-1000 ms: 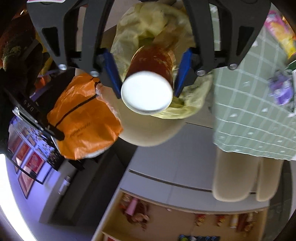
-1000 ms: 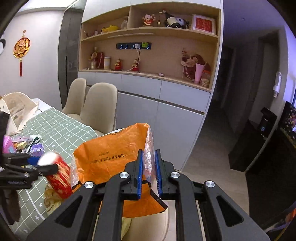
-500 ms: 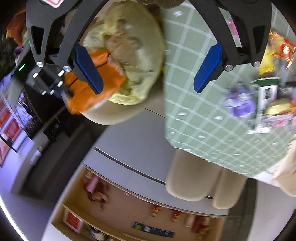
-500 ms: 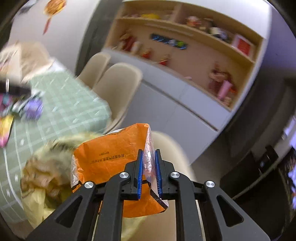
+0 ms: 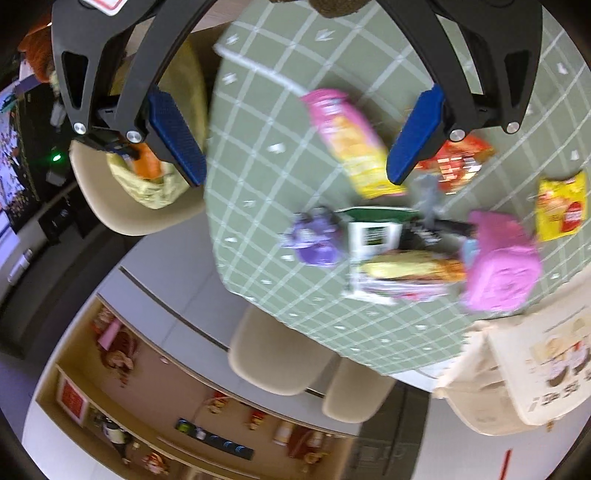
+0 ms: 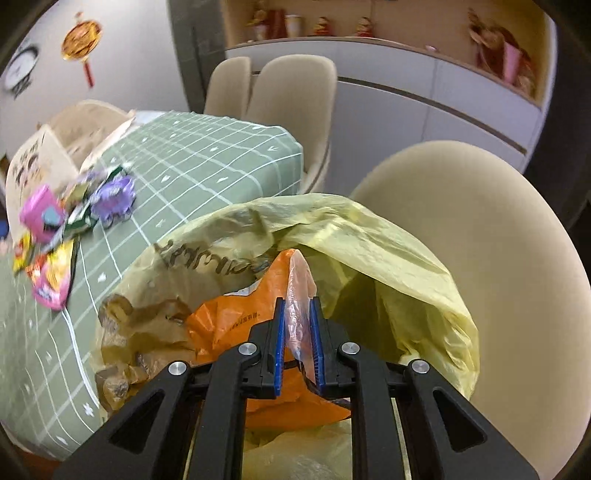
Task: Collect trash
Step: 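Grasp the yellow Nabati wafer pack with the left tool while the right tool grasps the pink chips bag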
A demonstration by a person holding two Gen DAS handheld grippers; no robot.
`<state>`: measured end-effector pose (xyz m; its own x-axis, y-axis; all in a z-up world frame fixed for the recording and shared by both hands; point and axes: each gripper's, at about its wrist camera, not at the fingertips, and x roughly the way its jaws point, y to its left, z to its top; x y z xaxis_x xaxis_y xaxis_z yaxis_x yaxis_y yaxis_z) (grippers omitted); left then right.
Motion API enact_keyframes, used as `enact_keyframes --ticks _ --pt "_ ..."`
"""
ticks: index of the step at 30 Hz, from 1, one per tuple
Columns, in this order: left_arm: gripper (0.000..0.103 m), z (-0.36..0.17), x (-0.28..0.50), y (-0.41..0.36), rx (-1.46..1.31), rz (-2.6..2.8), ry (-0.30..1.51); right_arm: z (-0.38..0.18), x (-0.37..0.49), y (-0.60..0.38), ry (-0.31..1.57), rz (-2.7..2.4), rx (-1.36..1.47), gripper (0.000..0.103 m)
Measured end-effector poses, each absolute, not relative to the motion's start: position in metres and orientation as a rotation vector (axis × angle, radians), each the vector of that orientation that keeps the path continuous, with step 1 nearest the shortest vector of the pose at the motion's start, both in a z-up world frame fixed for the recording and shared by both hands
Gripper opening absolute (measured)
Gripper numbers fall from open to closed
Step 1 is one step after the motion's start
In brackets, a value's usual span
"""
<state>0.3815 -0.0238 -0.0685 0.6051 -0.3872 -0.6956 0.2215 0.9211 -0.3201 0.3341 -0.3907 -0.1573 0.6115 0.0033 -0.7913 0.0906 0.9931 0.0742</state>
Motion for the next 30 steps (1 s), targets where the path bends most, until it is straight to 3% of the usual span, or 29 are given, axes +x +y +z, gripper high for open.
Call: enact_keyframes --ticks 2,4,16,22,30 --pt "0.093 -0.071 0.377 -0.001 -0.218 -0.324 0.848 -0.150 0.329 -0.398 0.897 -0.052 0.134 0.040" --pt "0.093 -0.070 0.373 0.024 -0.228 -0.297 0.834 -0.141 0.322 -0.400 0.881 -0.071 0.141 0.044" --pt "0.093 -0.080 0.357 0.185 -0.212 -0.089 0.795 -0.064 0.298 -0.297 0.661 0.031 0.128 0.044" --pt "0.093 -0.106 0.386 0.248 -0.243 -0.150 0.844 -0.072 0.310 -0.203 0.687 0.185 0.130 0.044" --pt "0.090 -0.134 0.453 0.252 -0.044 -0.297 0.918 -0.106 0.318 -0.130 0.826 0.306 0.108 0.044"
